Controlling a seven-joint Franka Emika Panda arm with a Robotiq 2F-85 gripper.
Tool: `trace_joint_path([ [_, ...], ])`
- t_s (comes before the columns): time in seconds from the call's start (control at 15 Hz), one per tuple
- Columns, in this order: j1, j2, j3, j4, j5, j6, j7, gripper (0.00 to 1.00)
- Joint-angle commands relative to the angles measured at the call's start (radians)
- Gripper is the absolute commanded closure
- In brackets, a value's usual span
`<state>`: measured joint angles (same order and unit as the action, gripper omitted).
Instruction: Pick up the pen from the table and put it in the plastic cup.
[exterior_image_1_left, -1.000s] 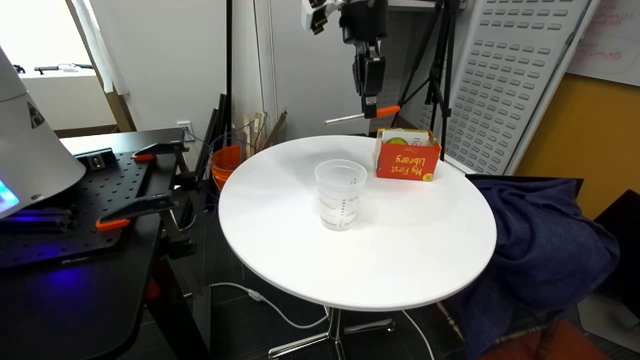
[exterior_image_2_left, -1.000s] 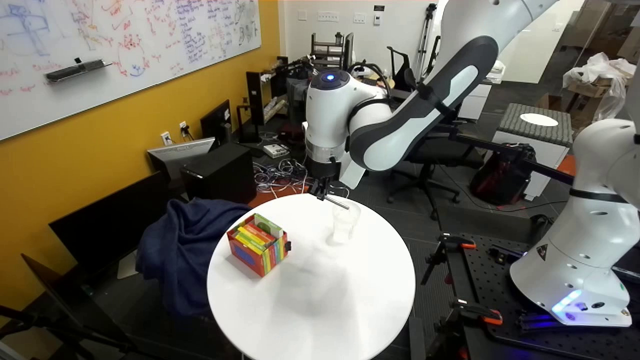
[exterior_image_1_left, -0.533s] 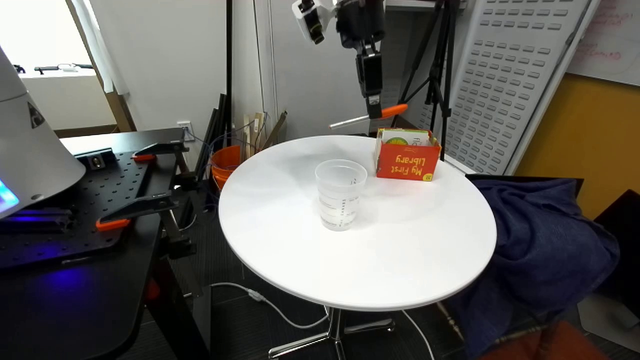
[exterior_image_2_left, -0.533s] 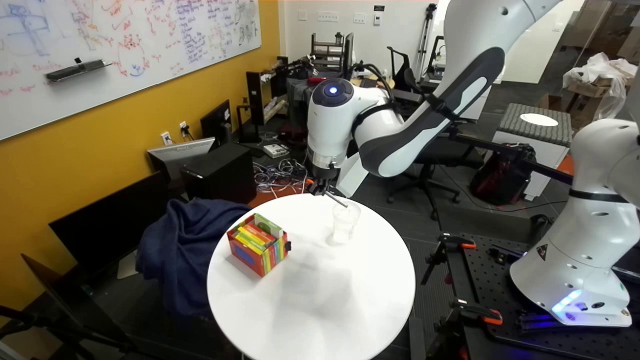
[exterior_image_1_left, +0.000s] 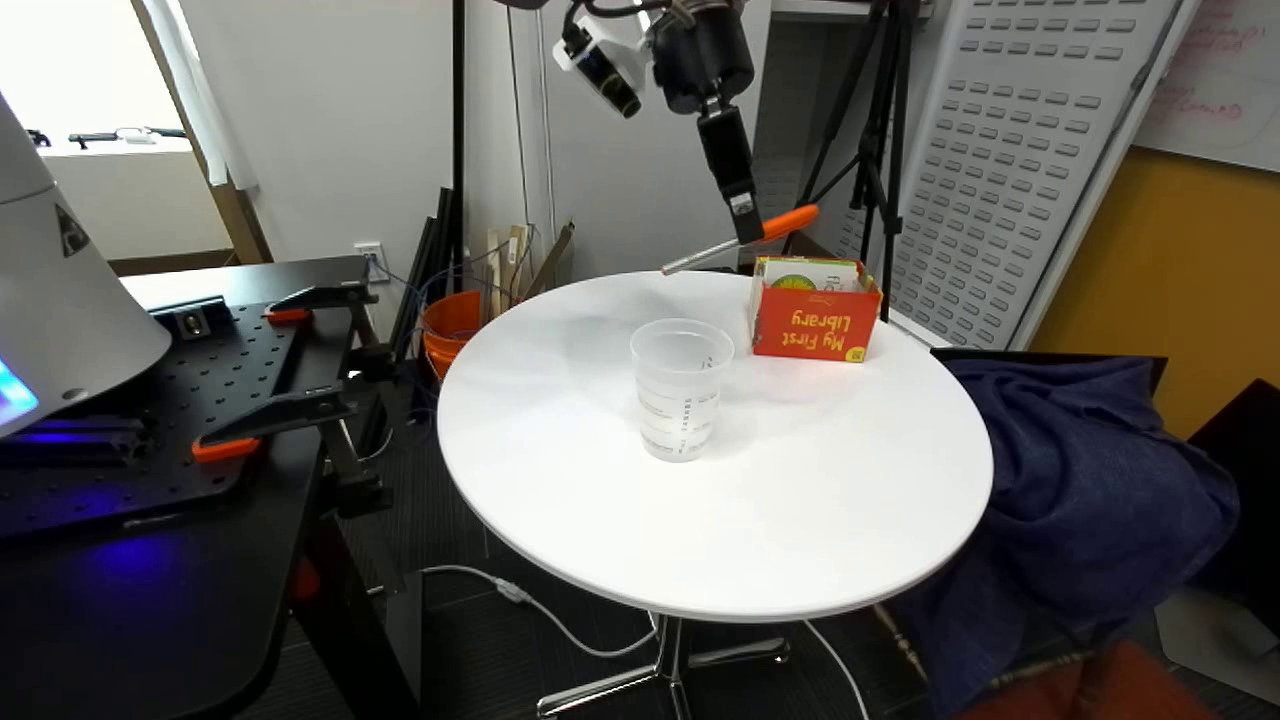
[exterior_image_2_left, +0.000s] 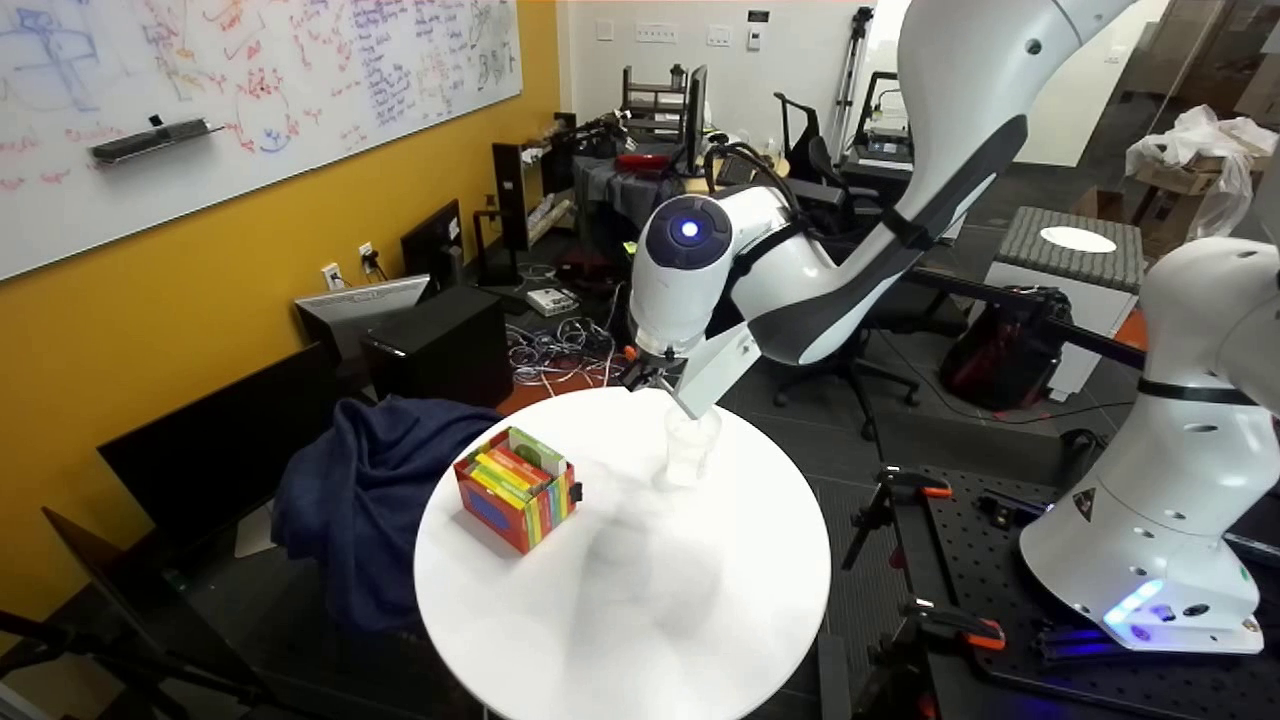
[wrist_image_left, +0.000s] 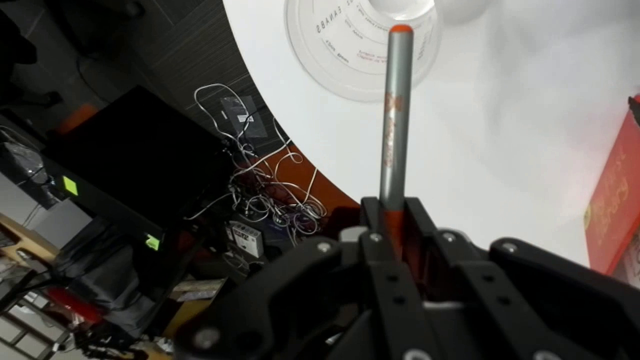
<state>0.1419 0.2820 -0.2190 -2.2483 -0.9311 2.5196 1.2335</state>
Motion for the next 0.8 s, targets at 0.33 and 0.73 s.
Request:
trace_joint_path([
  [0.33, -0.019, -0.066, 0.086, -0.05, -0.169, -0.182, 0.304, 0.96],
  [0.73, -0.031, -0.058, 0.131, -0.056, -0.206, -0.281, 0.442, 0.96],
])
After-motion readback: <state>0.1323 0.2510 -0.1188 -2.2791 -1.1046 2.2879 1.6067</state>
